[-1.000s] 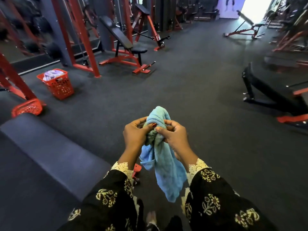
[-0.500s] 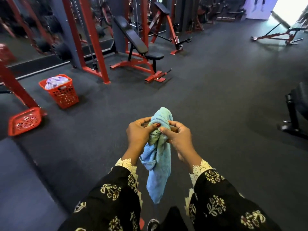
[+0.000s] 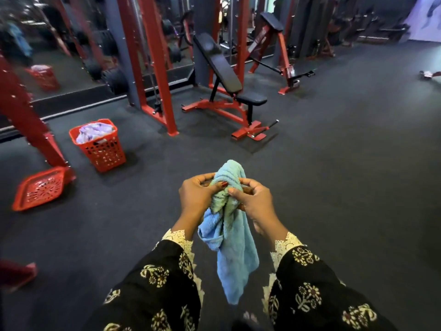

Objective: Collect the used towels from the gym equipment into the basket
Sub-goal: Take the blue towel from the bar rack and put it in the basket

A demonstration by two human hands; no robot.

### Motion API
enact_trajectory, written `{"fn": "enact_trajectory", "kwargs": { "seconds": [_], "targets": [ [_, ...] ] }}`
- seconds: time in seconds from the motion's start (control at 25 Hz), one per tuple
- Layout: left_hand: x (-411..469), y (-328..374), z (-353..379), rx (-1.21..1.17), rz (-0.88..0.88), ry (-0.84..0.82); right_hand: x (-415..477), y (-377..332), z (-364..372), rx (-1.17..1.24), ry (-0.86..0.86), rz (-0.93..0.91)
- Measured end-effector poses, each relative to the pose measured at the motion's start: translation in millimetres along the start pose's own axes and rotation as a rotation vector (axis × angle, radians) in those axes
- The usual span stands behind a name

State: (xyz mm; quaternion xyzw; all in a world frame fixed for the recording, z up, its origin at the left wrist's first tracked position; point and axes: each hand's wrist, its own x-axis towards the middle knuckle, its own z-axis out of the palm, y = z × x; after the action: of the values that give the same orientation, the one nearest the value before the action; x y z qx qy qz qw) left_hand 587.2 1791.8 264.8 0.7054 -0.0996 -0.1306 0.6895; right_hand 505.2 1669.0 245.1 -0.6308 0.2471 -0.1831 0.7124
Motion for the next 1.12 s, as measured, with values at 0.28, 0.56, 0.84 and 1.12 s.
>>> {"fn": "enact_trajectory", "kwargs": {
  "seconds": [0.28,0.56,0.84,1.12],
  "targets": [
    [207,33,-5,-0.008,-0.02,0.252,236,-46,74,-0.079,-0.25,0.024],
    [401,17,-94,-0.028,-0.008,0.495,430,-29,233,-0.097,-0.463,0.012],
    [608,46,-209,0.021,0.008,0.62,609,-56,412,-0.126,-0.586,0.016],
    [779,35,-321,0.055,0.031,0.765,755,-40,587,-0.153,-0.723,0.015]
  ]
}}
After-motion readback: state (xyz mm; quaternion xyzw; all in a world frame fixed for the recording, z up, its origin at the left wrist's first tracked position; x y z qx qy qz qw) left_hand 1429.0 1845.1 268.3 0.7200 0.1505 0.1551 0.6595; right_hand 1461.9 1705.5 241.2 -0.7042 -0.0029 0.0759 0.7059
